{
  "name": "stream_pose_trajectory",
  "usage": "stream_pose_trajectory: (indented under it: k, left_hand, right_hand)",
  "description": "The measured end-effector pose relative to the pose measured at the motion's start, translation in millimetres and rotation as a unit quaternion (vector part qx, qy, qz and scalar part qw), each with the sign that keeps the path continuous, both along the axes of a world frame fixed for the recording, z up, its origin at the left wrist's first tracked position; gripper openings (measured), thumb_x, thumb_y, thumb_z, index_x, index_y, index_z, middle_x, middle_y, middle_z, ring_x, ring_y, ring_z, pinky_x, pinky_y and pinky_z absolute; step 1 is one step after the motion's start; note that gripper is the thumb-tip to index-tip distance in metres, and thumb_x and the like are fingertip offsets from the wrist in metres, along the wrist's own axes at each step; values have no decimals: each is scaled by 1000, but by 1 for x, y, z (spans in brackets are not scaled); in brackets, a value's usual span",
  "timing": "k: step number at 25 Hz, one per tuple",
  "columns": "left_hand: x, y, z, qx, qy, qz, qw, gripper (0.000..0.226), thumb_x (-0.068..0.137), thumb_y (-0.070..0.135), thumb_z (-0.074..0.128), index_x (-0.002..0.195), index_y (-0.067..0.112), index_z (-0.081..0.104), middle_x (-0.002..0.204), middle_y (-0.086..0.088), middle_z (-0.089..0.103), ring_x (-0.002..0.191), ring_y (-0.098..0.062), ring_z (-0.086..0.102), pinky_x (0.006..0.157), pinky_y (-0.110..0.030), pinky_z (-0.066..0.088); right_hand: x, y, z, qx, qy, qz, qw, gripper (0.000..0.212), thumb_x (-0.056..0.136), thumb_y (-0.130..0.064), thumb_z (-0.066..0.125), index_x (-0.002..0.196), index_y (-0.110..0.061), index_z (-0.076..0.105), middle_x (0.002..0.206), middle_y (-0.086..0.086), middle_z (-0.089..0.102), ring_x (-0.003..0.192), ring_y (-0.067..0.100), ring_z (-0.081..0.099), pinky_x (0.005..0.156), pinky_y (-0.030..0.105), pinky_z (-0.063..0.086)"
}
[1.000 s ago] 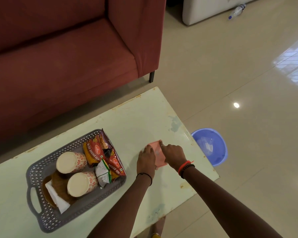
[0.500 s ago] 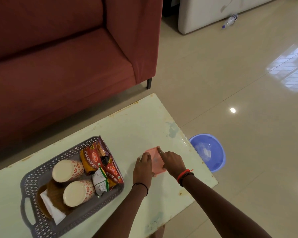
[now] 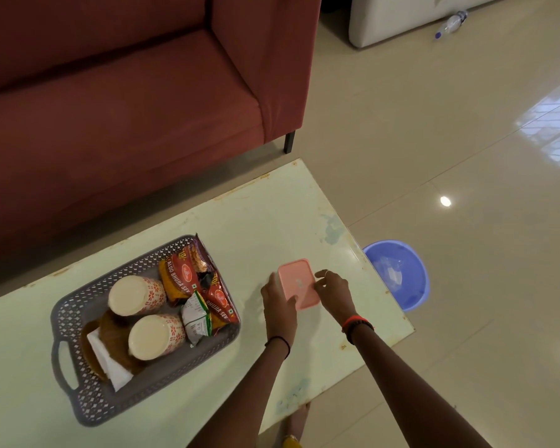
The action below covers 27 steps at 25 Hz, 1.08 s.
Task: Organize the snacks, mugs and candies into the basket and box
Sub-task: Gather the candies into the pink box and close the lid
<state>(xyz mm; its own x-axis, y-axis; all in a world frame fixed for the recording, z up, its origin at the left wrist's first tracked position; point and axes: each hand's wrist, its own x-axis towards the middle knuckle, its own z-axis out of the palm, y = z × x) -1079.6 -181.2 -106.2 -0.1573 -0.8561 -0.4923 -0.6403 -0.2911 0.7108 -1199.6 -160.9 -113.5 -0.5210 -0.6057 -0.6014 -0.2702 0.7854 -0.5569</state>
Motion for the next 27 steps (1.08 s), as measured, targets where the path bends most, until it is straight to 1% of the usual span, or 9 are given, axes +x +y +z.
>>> stream_pose_trajectory:
  k: [2, 5, 7, 9, 12, 15, 21, 24, 27]
  left_hand:
    - [-4, -1, -3, 71, 23, 95, 993, 60, 87, 0, 57, 141, 4, 30, 137, -21, 44, 123, -33, 49, 100, -39, 44]
    - [-5, -4, -8, 109, 13, 134, 985, 43, 87, -1, 55, 130, 0, 45, 128, -21, 56, 116, -33, 55, 97, -38, 45]
    - [-3, -5, -8, 117, 16, 156, 981, 38, 87, 1, 55, 125, -1, 49, 124, -21, 59, 114, -33, 56, 95, -37, 45]
    - [0, -2, -5, 127, 23, 186, 974, 39, 90, 8, 54, 127, -3, 47, 124, -22, 58, 113, -33, 56, 94, -36, 45]
    - [8, 11, -2, 135, 21, 194, 971, 41, 92, 15, 52, 128, -3, 46, 126, -23, 55, 113, -32, 55, 91, -33, 45]
    - [21, 26, 0, 146, 14, 194, 970, 40, 93, 16, 52, 127, -3, 45, 126, -23, 55, 113, -32, 55, 88, -29, 43]
    - [43, 44, 2, 156, 1, 184, 971, 40, 93, 18, 52, 127, -1, 45, 124, -20, 57, 111, -29, 57, 88, -30, 45]
    - [50, 47, 1, 160, 8, 183, 970, 40, 92, 19, 53, 127, 1, 45, 123, -20, 57, 111, -28, 57, 89, -30, 45]
    - [56, 48, -2, 159, 8, 182, 970, 40, 92, 20, 53, 127, 1, 45, 123, -19, 58, 111, -28, 56, 90, -31, 45]
  right_hand:
    - [-2, -2, -3, 7, 5, -11, 1000, 29, 89, -3, 55, 116, -1, 64, 113, 17, 69, 106, 29, 64, 88, 28, 49]
    - [-4, -4, -7, 5, -4, -33, 999, 25, 85, 2, 57, 107, 1, 69, 109, 18, 70, 100, 28, 65, 83, 25, 48]
    - [-5, -6, -6, -3, -13, -45, 999, 23, 83, 5, 57, 102, 2, 71, 103, 21, 71, 92, 28, 66, 85, 30, 53]
    - [-4, -12, -5, -11, -22, -51, 998, 22, 82, 7, 58, 98, 3, 72, 100, 22, 72, 87, 28, 66, 87, 36, 56]
    - [4, -24, -1, -16, -25, -41, 999, 21, 82, 7, 58, 97, 3, 72, 98, 21, 72, 82, 22, 62, 87, 38, 56]
    - [20, -43, 5, -20, -32, -19, 999, 21, 81, 7, 57, 95, 3, 73, 97, 21, 73, 81, 21, 61, 87, 39, 56]
    - [53, -72, 6, -8, -42, 19, 999, 22, 81, 4, 57, 97, 1, 73, 100, 20, 73, 94, 32, 68, 89, 38, 55]
    - [62, -80, 2, -3, -32, 35, 999, 22, 82, 3, 57, 97, 0, 73, 100, 20, 73, 90, 30, 67, 85, 31, 53]
    - [67, -83, 1, -2, -25, 41, 999, 22, 82, 3, 57, 95, 0, 73, 99, 19, 73, 94, 31, 68, 81, 27, 50]
